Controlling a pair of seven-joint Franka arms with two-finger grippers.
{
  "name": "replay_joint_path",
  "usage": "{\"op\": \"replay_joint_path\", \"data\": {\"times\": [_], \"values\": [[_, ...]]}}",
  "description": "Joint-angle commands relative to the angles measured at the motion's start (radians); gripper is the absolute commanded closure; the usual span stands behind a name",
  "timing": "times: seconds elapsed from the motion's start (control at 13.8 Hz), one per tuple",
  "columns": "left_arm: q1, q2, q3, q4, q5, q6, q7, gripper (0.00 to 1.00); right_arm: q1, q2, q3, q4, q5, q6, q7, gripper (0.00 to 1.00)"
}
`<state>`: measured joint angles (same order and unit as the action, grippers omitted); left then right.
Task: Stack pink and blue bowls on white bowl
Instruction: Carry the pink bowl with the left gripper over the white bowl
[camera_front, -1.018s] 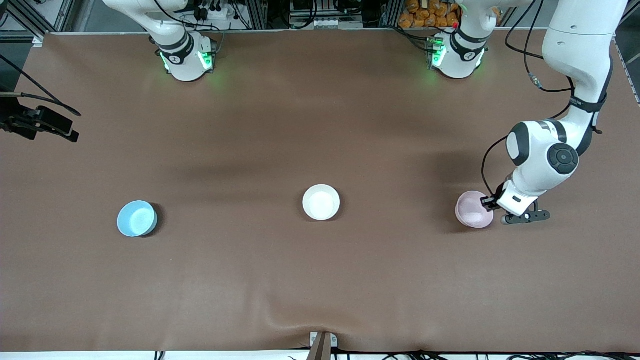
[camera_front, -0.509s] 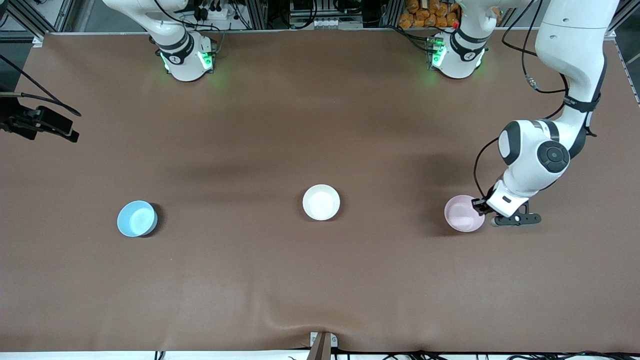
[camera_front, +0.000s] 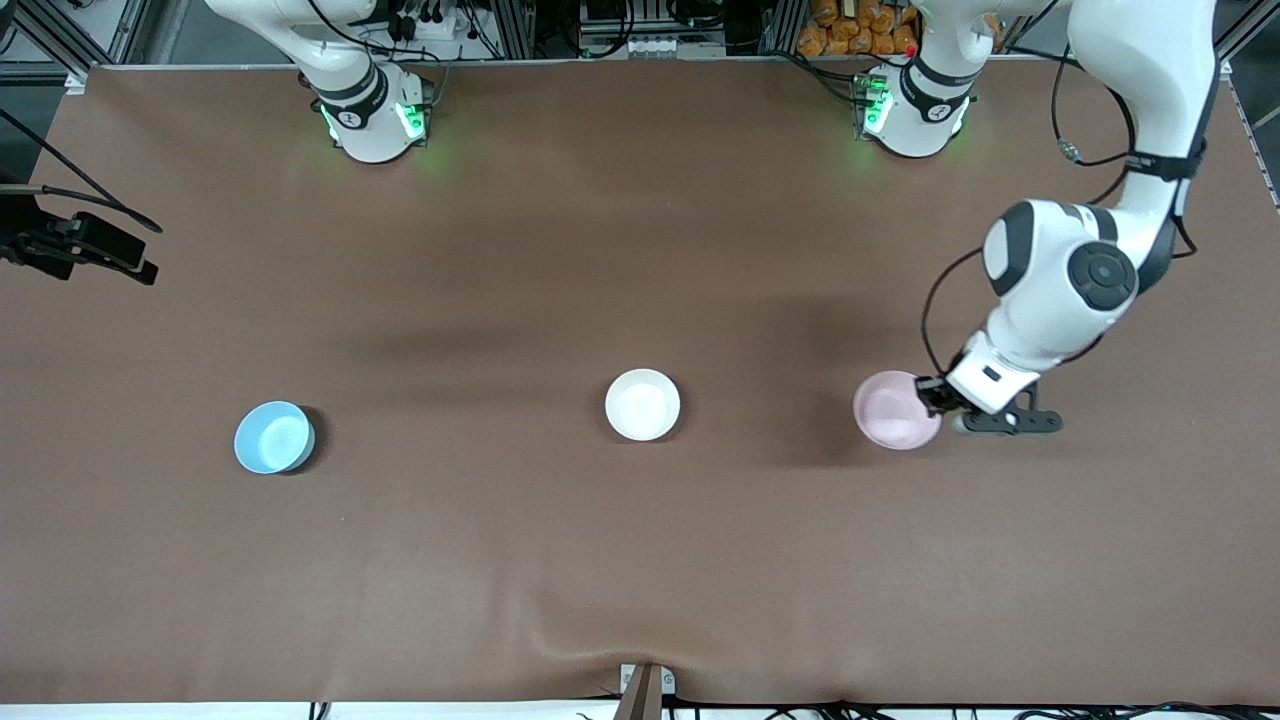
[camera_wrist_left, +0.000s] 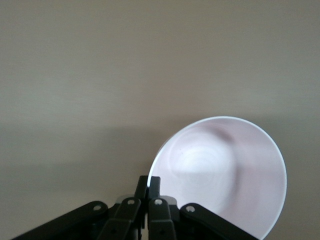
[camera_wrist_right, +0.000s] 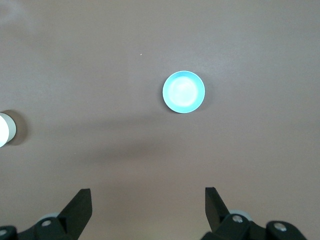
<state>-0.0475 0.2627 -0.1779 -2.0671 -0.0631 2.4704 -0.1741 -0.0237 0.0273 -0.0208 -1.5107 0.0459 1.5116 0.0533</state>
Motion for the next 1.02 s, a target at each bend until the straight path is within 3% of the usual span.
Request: {"op": "replay_joint_path", "data": {"times": [0.0,0.29,0.65,0.95], "values": [[0.000,-0.005,-0.081,0.018,-0.023,-0.024,-0.105,1.00,-0.002,-0.004,0.002,0.003,0.012,-0.001,0.008,0.00],[-0.034,0.024,-0.198,0.060,-0.023,-0.024,-0.313,1.00,-0.002,-0.004,0.002,0.003,0.012,-0.001,0.008,0.00],[-0.202,0.110,-0.199,0.174,-0.014,-0.024,-0.553,1.00,-0.015,0.002,0.001,0.004,0.012,-0.010,0.005,0.00],[-0.256,0.243,-0.192,0.324,-0.003,-0.019,-0.564,1.00,-0.007,0.057,0.001,0.004,0.011,-0.007,0.005,0.00]]}}
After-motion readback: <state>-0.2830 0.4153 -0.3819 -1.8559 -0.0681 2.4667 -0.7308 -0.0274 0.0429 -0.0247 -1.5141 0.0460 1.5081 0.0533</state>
